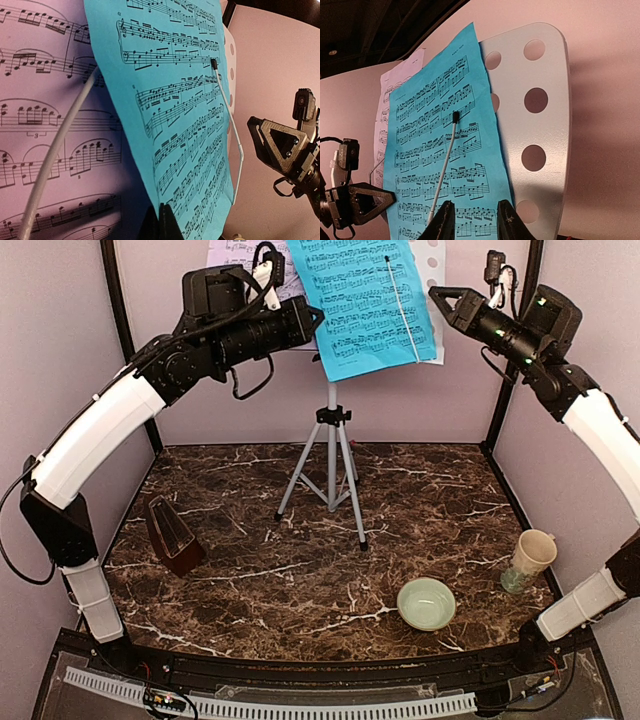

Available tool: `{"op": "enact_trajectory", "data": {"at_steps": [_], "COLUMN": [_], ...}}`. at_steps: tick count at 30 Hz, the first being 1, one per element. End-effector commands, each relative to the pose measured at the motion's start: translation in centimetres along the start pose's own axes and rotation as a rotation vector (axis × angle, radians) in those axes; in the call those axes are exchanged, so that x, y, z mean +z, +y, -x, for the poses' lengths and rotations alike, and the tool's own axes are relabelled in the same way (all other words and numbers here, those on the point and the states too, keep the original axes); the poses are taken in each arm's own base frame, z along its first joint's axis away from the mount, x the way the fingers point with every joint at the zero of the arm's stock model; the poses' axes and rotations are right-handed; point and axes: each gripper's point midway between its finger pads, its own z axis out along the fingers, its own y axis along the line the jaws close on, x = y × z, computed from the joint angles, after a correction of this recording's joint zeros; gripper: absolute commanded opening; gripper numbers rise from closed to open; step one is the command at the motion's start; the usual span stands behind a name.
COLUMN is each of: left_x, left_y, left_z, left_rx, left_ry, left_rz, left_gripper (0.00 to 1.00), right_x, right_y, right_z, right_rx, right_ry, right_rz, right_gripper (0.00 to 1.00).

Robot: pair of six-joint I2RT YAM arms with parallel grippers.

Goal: Set up the instrument practice props

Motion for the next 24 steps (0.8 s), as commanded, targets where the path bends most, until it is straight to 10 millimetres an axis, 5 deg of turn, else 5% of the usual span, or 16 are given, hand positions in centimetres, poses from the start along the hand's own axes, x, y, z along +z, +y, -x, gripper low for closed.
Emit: {"op": "enact_trajectory", "data": {"at_steps": [1,11,24], "left_x": [-1.0,-0.8,-0.6], "left_y": [-1.3,-2.0,-2.5], "left_z": [3.0,3.1,3.3], "left_rx": [0.015,0.069,0.115], "left_ry": [-0.083,-0.090,-0.099], "left_rz": [-0.059,-0.090,-0.111], "left_gripper": [0.00,0.00,0.00], "right_x": [-0.4,1.4,3.7], "right_y": [2.5,5.2,4.9], "right_z": [1.4,0.1,-0.7], "right_rx": [-0.012,0.016,0.012], "right_ry": [-0.051,-0.019,-0.002], "right_rz": [0.081,0.135,0.064], "right_gripper": [0.32,0.34,0.33]}}
